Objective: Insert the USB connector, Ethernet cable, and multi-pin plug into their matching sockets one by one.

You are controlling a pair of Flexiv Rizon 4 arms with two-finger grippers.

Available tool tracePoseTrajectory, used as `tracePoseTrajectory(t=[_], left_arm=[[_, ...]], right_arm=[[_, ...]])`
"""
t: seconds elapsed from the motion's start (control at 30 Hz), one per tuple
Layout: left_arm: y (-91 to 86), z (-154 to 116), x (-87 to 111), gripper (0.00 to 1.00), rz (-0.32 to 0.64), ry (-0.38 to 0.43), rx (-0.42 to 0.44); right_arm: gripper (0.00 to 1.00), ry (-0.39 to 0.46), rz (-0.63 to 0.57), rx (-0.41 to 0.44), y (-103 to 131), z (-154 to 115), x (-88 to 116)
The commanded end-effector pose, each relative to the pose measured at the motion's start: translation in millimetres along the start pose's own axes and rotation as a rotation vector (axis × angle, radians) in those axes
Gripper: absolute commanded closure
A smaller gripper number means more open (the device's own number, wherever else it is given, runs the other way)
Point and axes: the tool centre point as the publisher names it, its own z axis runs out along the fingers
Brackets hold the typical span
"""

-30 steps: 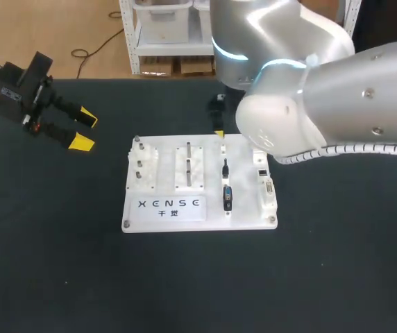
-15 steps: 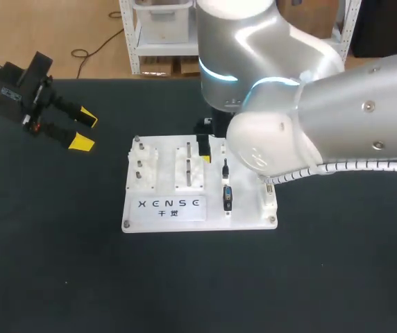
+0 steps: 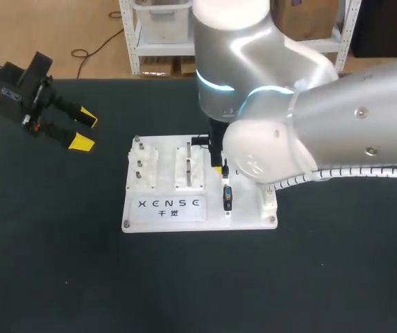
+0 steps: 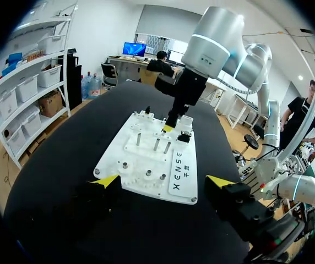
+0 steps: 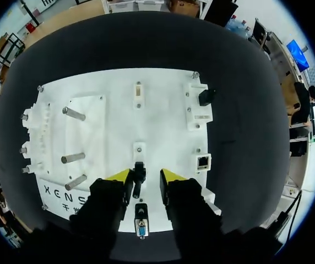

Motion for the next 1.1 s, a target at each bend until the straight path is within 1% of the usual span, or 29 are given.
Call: tracePoseTrajectory(t=[0.03, 0.1, 0.13, 0.23, 0.57, 0.73, 1.1], left_arm=[[-0.2, 0.3, 0.8, 0.00, 0.002, -0.001, -0.001], [-0.2, 0.3, 0.8, 0.00, 0.002, -0.001, -0.001], [-0.2, 0.3, 0.8, 0.00, 0.002, -0.001, -0.001], [-0.2, 0.3, 0.8, 0.00, 0.002, -0.001, -0.001], [-0.2, 0.3, 0.8, 0.00, 0.002, -0.001, -0.001], [-0.2, 0.3, 0.8, 0.00, 0.002, -0.001, -0.001], [-0.2, 0.3, 0.8, 0.00, 0.002, -0.001, -0.001]], right_arm=[[0.75, 0.003, 0.001, 0.007, 2.0, 4.7, -1.1], [0.87, 0.008, 0.002, 0.008, 2.2, 6.3, -1.5], [1.00, 0.010, 0.003, 0.008, 2.0, 6.8, -1.6], [1.00, 0.008, 0.006, -0.001, -0.2, 4.6, -3.2], [1.00, -0.050, 0.003, -0.043, -10.9, -22.4, -8.8], [1.00, -0.067, 0.024, -0.066, -20.5, -34.7, -10.5], [1.00, -0.068, 0.042, -0.068, -35.4, -37.4, -5.3]])
